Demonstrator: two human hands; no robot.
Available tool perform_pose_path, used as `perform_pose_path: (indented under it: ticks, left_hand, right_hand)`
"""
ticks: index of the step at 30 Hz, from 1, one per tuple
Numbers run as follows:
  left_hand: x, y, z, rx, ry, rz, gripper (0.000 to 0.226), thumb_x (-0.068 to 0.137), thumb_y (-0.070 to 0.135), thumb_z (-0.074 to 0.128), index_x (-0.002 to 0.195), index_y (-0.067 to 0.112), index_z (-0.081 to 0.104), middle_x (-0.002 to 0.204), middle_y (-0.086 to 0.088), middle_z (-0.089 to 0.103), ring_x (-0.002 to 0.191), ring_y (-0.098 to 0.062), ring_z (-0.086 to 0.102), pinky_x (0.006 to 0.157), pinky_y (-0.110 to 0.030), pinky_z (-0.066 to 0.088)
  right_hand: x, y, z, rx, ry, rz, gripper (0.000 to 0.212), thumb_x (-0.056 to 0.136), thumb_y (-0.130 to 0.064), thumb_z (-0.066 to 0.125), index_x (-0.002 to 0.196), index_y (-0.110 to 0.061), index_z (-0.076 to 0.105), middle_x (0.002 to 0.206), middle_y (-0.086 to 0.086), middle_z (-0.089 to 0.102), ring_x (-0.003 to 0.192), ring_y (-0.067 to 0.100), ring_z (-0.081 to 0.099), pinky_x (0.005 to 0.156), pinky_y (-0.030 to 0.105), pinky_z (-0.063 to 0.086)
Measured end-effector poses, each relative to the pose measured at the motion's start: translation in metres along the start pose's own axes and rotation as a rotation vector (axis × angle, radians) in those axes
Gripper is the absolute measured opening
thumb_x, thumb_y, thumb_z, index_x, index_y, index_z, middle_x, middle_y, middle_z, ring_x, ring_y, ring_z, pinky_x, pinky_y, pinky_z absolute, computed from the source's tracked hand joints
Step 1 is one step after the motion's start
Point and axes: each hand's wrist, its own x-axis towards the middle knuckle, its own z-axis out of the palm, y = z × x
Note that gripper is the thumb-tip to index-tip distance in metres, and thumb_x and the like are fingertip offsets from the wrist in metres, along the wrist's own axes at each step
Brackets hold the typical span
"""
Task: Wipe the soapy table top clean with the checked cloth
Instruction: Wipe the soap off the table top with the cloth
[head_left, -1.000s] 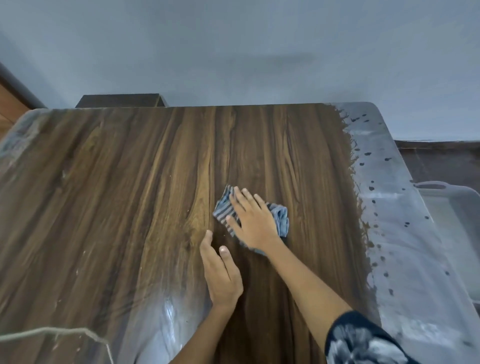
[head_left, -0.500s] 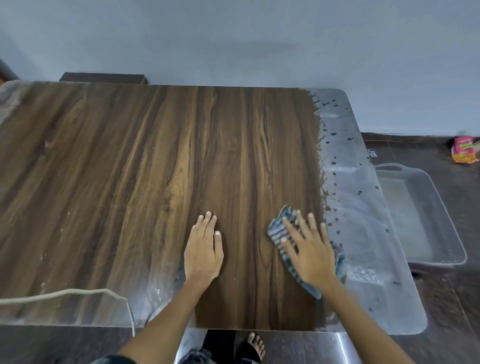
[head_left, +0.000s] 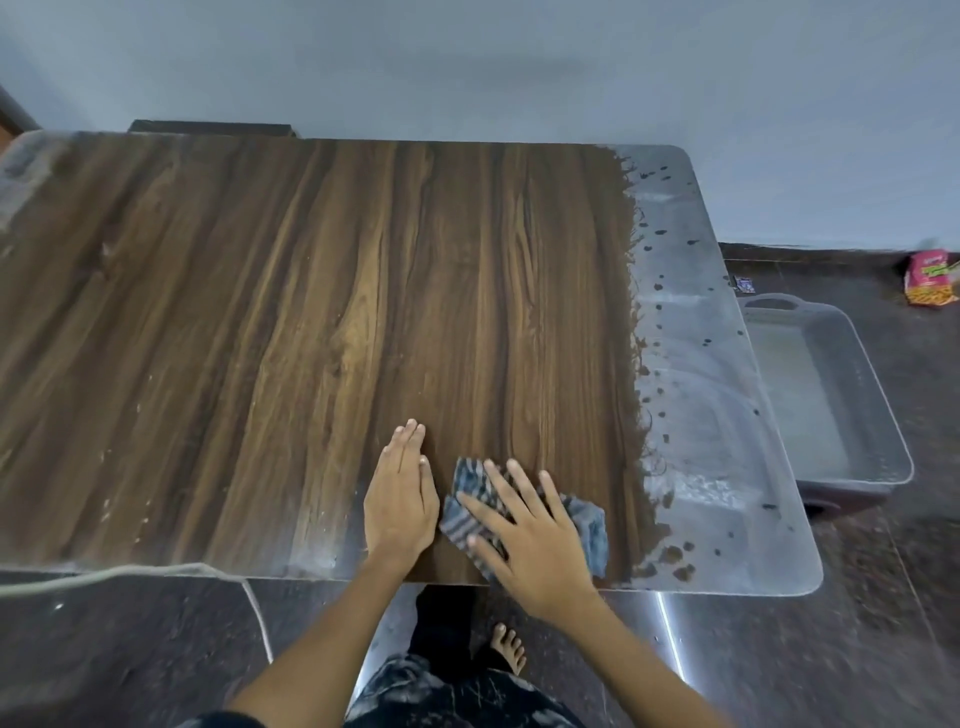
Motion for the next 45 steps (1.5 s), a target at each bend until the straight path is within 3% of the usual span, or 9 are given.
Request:
perform_pose_path:
  ticks: [4, 10, 12, 20, 23, 31, 37, 40, 45]
  left_hand:
    - [-0.011, 0.001, 0.001, 0.019, -0.012, -0.009, 0.052, 0.095, 0.03, 0.019, 0.138, 0.01, 0.042, 0.145, 0.0, 0.04, 0.137, -0.011, 0.029, 0.113, -0.033, 0.029]
    - [-0.031, 0.002, 0.002, 0.076, -0.019, 0.004, 0.048, 0.097, 0.023, 0.023, 0.139, 0.007, 0.039, 0.147, -0.003, 0.036, 0.138, -0.013, 0.025, 0.114, -0.029, 0.02]
    - [-0.038, 0.004, 0.002, 0.083, -0.031, -0.011, 0.043, 0.1, 0.016, 0.028, 0.14, 0.007, 0.036, 0.149, -0.003, 0.033, 0.14, -0.014, 0.022, 0.115, -0.029, 0.017]
    - [-0.065, 0.007, -0.002, 0.157, -0.089, 0.025, 0.049, 0.1, 0.027, 0.018, 0.145, 0.009, 0.027, 0.153, -0.003, 0.022, 0.143, -0.014, 0.013, 0.115, -0.026, 0.009]
    - [-0.078, 0.001, -0.004, 0.18, -0.12, 0.085, 0.068, 0.089, 0.039, -0.001, 0.146, 0.011, 0.023, 0.154, 0.0, 0.015, 0.141, -0.01, 0.006, 0.115, -0.026, 0.006]
    - [-0.095, -0.022, -0.024, 0.171, -0.147, 0.13, 0.059, 0.095, 0.037, 0.007, 0.144, 0.013, 0.029, 0.151, 0.006, 0.021, 0.141, -0.01, 0.017, 0.114, -0.019, 0.005]
    - [-0.107, -0.058, -0.045, 0.063, -0.064, 0.019, 0.059, 0.098, 0.041, 0.012, 0.14, 0.009, 0.038, 0.146, 0.004, 0.033, 0.137, -0.011, 0.027, 0.112, -0.026, 0.022]
    - [-0.116, -0.076, -0.056, -0.018, 0.023, -0.089, 0.054, 0.095, 0.035, 0.021, 0.138, 0.008, 0.037, 0.145, -0.004, 0.038, 0.136, -0.017, 0.032, 0.109, -0.037, 0.033]
    - [-0.116, -0.071, -0.065, -0.168, 0.112, -0.198, 0.06, 0.092, 0.04, 0.023, 0.138, 0.003, 0.035, 0.142, -0.012, 0.041, 0.13, -0.026, 0.041, 0.103, -0.034, 0.035]
  right_hand:
    - [-0.037, 0.037, -0.005, -0.093, 0.01, 0.091, 0.048, 0.097, -0.056, 0.019, 0.14, -0.042, 0.034, 0.151, -0.003, 0.031, 0.14, 0.027, 0.023, 0.111, 0.051, 0.012]
    - [0.016, 0.043, -0.017, 0.002, 0.037, 0.538, 0.062, 0.089, -0.059, 0.011, 0.143, -0.036, 0.031, 0.153, 0.005, 0.025, 0.143, 0.034, 0.011, 0.112, 0.054, -0.004]
    - [0.026, 0.026, -0.014, 0.022, 0.027, 0.522, 0.063, 0.089, -0.057, 0.012, 0.144, -0.032, 0.032, 0.154, 0.007, 0.023, 0.143, 0.034, 0.011, 0.111, 0.051, -0.009]
    - [-0.039, 0.004, 0.005, -0.044, 0.049, 0.134, 0.053, 0.098, -0.049, 0.016, 0.142, -0.028, 0.037, 0.15, 0.001, 0.032, 0.138, 0.023, 0.03, 0.112, 0.042, 0.014]
    - [-0.044, 0.01, 0.006, -0.026, 0.046, 0.223, 0.054, 0.097, -0.049, 0.019, 0.143, -0.025, 0.036, 0.15, 0.002, 0.032, 0.139, 0.025, 0.029, 0.112, 0.043, 0.013]
    - [0.046, -0.016, -0.006, 0.076, 0.019, 0.494, 0.056, 0.098, -0.046, 0.017, 0.149, -0.023, 0.015, 0.158, 0.007, 0.005, 0.144, 0.03, -0.002, 0.113, 0.049, -0.006]
    - [0.099, -0.076, -0.005, 0.075, -0.066, 0.268, 0.055, 0.099, -0.043, 0.018, 0.15, -0.023, 0.011, 0.158, 0.005, 0.0, 0.144, 0.028, -0.005, 0.113, 0.048, -0.01]
    - [0.087, -0.109, 0.006, 0.061, -0.091, 0.028, 0.057, 0.095, -0.044, 0.015, 0.146, -0.024, 0.029, 0.156, 0.005, 0.018, 0.144, 0.029, 0.012, 0.113, 0.049, -0.003]
    - [0.038, -0.125, 0.026, -0.006, -0.081, -0.182, 0.046, 0.096, -0.044, 0.028, 0.138, -0.03, 0.042, 0.149, 0.0, 0.035, 0.138, 0.025, 0.03, 0.114, 0.05, 0.013]
